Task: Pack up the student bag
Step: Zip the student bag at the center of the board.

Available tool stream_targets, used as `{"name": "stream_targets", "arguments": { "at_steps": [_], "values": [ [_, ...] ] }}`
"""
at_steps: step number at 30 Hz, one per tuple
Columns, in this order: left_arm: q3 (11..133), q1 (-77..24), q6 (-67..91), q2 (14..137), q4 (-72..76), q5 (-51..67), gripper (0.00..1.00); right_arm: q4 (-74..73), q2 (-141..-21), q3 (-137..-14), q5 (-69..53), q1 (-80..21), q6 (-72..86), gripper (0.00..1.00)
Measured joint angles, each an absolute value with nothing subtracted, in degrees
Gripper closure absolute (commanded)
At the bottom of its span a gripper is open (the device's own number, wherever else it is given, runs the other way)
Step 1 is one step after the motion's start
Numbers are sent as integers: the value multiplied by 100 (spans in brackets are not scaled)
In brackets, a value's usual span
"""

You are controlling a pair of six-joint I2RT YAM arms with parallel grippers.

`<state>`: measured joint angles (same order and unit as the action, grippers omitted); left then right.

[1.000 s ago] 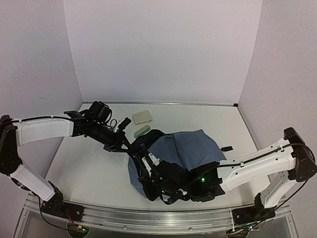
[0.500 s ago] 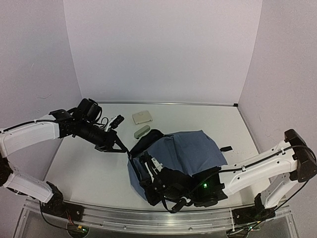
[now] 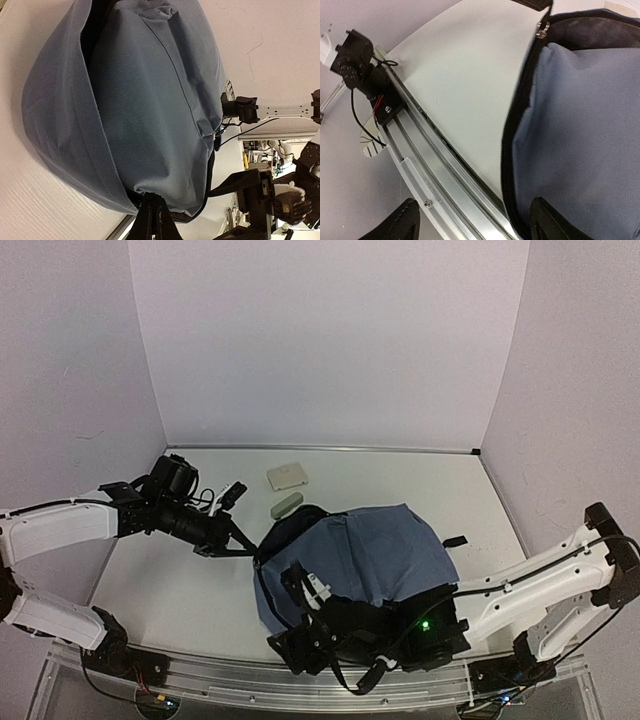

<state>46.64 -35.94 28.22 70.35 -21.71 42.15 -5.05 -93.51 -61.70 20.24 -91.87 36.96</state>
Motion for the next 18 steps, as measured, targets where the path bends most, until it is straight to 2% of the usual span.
{"name": "stream_targets", "arguments": {
  "at_steps": [7, 12, 18],
  "values": [
    [4525, -3699, 3010, 7060, -1699, 4368, 100, -1024, -8904, -6512, 2218, -8004, 4025, 24],
    [4529, -4008, 3029, 7126, -1550, 4222, 100, -1221, -8875, -6653, 2118, -7330, 3779, 20],
    [4541, -4128, 3001, 7156, -1549, 3632, 100, -710, -8828, -6474, 1515, -7361, 3176, 28]
  ]
}}
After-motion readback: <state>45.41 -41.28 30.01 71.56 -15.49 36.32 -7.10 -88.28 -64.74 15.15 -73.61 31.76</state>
